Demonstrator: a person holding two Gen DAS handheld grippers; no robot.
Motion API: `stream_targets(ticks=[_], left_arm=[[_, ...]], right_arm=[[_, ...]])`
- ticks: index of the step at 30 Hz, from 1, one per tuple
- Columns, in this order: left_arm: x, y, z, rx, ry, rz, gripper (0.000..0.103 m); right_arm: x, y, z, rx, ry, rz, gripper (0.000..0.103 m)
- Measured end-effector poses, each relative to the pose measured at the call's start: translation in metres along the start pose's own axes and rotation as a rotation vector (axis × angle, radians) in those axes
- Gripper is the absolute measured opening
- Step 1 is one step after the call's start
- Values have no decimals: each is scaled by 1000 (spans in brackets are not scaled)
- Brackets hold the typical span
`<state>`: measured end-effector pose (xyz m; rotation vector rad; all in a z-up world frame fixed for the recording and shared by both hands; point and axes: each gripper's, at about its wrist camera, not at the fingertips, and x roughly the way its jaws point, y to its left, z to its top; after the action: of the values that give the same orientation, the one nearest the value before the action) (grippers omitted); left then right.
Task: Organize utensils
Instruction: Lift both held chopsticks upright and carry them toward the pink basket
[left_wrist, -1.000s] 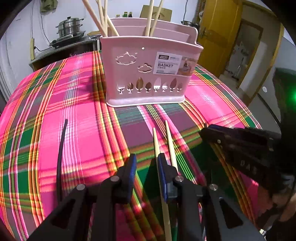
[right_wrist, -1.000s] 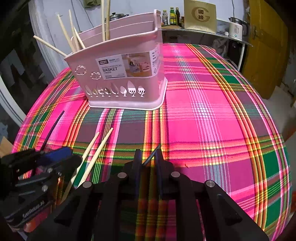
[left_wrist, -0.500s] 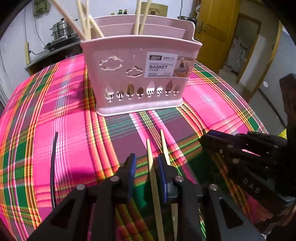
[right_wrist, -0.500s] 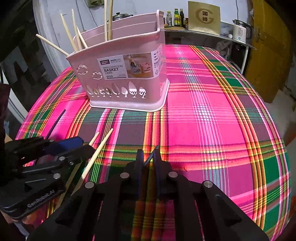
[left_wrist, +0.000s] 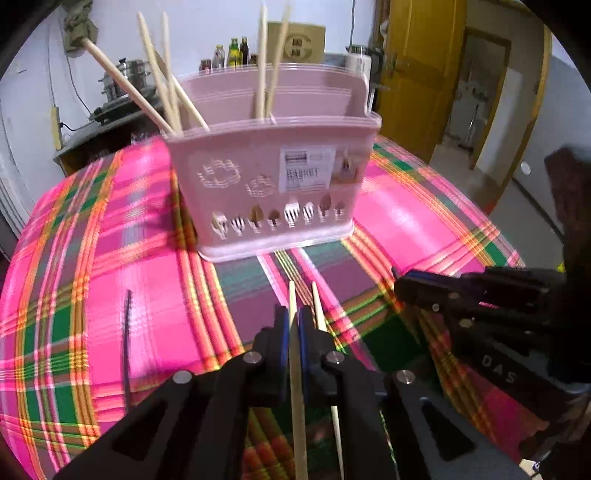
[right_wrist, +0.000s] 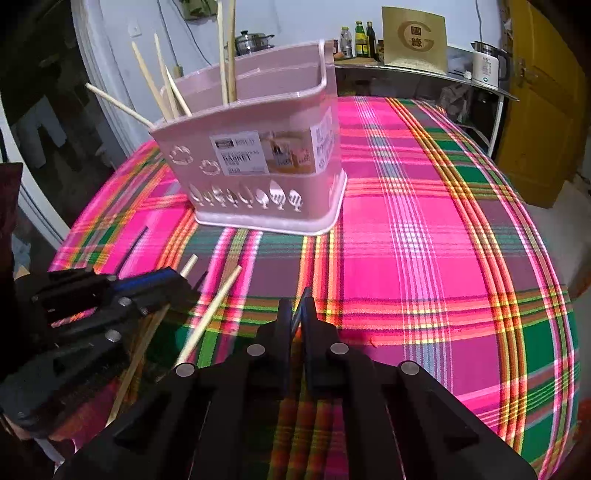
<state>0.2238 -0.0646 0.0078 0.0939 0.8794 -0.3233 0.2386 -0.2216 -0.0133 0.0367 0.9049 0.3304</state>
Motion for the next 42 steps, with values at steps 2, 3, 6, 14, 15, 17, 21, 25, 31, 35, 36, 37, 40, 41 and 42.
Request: stream_targets(ticks=[2, 3, 6, 14, 15, 17, 21, 25, 31, 35, 36, 37, 40, 41, 42], left_arm=[[-13, 4, 4, -5, -27, -5, 6], [-21, 5, 7, -8, -44, -8, 6], [-41, 13, 16, -12, -90, -11, 6], [-83, 21, 26, -15, -180, -7, 6], [-83, 22, 25, -18, -175, -10, 6], [-79, 26, 22, -27, -162, -13, 6], [-76, 31, 20, -43, -151, -14, 6], [-81, 31, 19, -47, -153, -17, 6], [-88, 32, 19, -40, -161, -10, 6], [-95, 32, 19, -43, -173, -12, 6], [-96, 32, 19, -43, -174, -12, 6], [-97, 32, 18, -44, -173, -11, 6], [-98, 31, 17, -44, -172, -14, 6], [-100, 31, 16, -44, -173, -17, 6], [-101, 31, 16, -43, -175, -18, 6]], right_arm=[[-8, 1, 3, -1, -17, 12, 5], [-13, 2, 5, -3, -28, 20, 4], [-33, 7, 13, -14, -71, 33, 0], [-70, 14, 29, -32, -160, 39, 0], [-68, 10, 28, -7, -152, 41, 0], [-56, 1, 23, 44, -109, 42, 3], [-18, 3, 8, 60, 35, 60, 13], [11, 10, -1, 60, 131, 41, 14], [25, 22, 1, 9, 168, -34, 14], [28, 35, 0, -52, 171, -100, 9], [29, 37, 1, -58, 171, -102, 9], [30, 39, 0, -67, 170, -108, 9], [29, 38, 0, -69, 172, -98, 6], [26, 38, 0, -60, 172, -77, 5], [23, 37, 0, -54, 165, -66, 5]])
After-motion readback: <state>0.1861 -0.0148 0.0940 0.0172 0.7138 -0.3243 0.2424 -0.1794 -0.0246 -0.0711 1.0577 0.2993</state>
